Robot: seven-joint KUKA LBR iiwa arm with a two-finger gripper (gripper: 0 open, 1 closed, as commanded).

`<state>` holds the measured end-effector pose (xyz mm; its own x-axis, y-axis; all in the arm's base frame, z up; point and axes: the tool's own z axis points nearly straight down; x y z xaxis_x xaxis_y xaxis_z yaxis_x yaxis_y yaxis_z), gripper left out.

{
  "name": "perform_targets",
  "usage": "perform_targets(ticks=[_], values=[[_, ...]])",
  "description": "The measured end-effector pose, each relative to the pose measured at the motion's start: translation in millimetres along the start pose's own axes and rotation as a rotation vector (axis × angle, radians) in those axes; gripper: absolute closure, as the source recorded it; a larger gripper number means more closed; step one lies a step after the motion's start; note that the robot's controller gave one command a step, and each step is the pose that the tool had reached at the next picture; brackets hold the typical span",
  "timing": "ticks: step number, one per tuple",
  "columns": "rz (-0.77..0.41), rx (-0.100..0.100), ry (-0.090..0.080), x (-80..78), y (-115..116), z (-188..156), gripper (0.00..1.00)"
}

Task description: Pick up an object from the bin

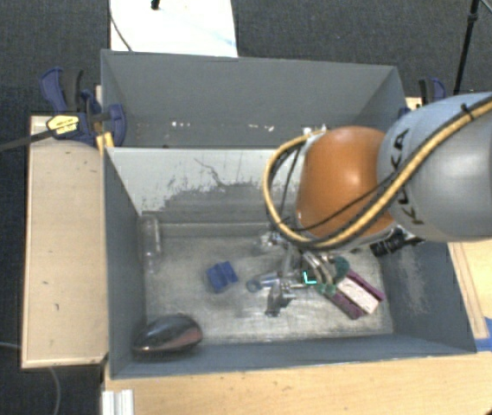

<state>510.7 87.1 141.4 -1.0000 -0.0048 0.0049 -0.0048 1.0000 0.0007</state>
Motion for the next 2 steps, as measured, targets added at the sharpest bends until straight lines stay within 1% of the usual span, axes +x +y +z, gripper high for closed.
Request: perform_targets(ticks=[1,2], values=[[-0.023,0.001,-0.006,-27.2,-41.9,68.9,0.0],[0.012,-0.001,-0.014,-63.5,-37.1,19.0,0.0]])
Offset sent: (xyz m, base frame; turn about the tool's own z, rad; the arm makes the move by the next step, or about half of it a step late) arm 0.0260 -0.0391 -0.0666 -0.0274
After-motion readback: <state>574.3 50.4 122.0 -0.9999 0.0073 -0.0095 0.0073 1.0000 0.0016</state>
